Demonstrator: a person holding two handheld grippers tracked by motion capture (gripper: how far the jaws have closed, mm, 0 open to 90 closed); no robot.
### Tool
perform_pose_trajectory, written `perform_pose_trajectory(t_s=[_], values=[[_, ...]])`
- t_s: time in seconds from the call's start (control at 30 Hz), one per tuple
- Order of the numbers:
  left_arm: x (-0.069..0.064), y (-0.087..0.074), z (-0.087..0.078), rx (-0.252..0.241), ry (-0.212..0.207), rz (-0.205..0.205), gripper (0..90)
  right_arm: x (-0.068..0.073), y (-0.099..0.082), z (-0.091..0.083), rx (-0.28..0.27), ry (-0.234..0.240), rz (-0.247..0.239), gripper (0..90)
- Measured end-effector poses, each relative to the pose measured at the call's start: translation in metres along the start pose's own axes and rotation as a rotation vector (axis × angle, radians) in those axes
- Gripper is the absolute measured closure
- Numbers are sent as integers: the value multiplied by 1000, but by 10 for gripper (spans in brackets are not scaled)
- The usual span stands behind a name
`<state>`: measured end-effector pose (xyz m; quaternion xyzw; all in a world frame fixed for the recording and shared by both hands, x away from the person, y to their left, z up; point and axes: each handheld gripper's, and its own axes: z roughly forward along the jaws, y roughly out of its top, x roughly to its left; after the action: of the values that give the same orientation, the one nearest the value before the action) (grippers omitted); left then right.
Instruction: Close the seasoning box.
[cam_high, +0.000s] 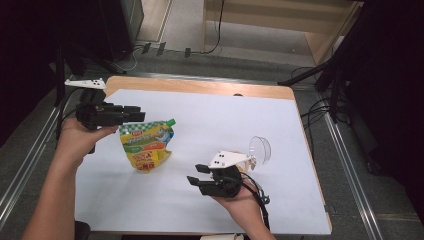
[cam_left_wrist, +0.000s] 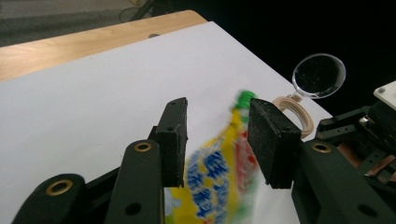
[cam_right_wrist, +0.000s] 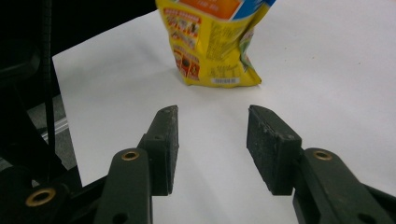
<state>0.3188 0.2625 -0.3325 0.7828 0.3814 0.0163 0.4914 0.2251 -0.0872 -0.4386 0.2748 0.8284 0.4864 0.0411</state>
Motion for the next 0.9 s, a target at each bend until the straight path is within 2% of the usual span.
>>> perform_pose_trajectory(t_s=[0.27, 0.37, 0.63, 0.73, 0.9], values=[[2, 0, -5, -9, 0, 3, 592, -3, 1, -5, -4, -9, 7, 551], [6, -3, -4, -2, 23, 8, 588, -4, 3, -8, -10, -11, 10, 551], [24, -15, -2, 1, 69, -26, 536, -9, 6, -19, -30, -31, 10, 551], [29, -19, -1, 2, 97, -23, 504, -11, 8, -26, -42, -37, 16, 552], [36, -27, 3, 10, 108, -36, 474, -18, 11, -36, -54, -53, 31, 550]])
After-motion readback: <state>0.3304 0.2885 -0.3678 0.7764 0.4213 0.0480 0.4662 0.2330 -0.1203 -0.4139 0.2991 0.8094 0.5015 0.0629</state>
